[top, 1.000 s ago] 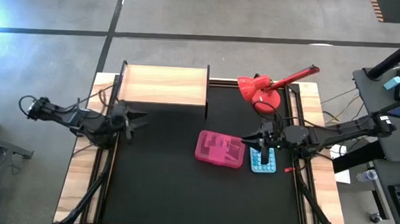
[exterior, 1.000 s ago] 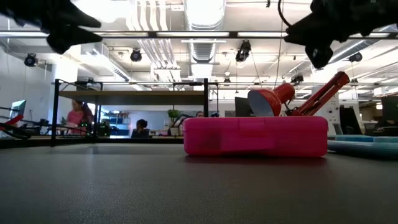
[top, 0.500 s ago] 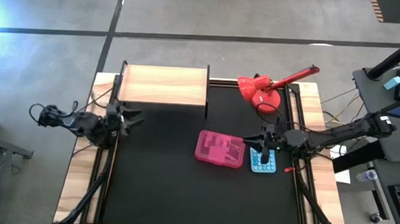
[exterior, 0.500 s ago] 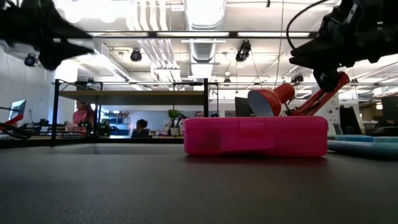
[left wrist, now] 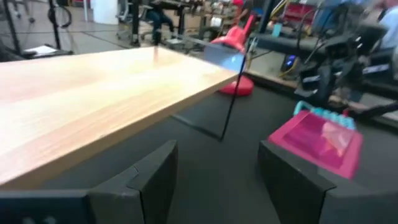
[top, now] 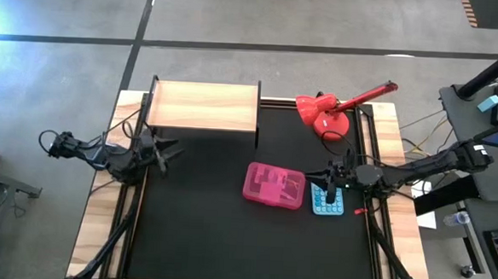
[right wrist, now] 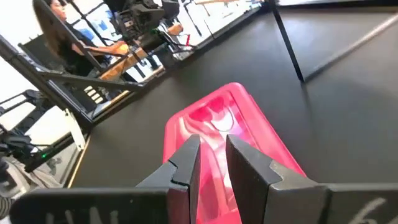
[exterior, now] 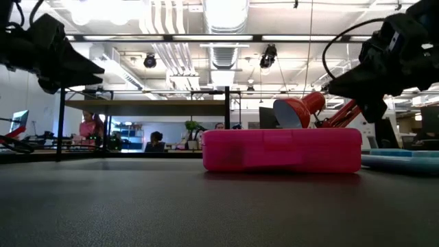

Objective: Pack school essentials
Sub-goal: Return to Home Position

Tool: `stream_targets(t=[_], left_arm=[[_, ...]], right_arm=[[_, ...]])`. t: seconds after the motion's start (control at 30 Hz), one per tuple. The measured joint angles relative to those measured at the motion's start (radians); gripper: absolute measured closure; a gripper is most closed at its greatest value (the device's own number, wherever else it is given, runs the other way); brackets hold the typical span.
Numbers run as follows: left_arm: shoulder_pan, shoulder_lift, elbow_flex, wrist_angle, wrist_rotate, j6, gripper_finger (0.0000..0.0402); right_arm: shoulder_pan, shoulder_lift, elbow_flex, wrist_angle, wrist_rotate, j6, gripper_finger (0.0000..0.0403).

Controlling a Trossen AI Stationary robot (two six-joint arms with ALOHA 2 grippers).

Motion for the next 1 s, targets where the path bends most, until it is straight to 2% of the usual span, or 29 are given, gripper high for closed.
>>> stream_targets(t=[0.13, 0.8, 1.0], left_arm=[[0.0, 0.018, -0.004, -0.016, -0.006, 0.0, 0.0194], [0.0, 0.044, -0.055, -0.004, -0.005, 0.0, 0.0194], [0.0, -0.023, -0.055, -0.004, -0.006, 0.001, 0.0194]], right_arm=[[0.0, 0.008, 0.0, -0.015, 0.009, 0.046, 0.0335], [0.003, 0.008, -0.001, -0.049, 0.01, 0.037, 0.0335], [0.003, -0.078, -0.001, -0.082, 0.008, 0.037, 0.0335]])
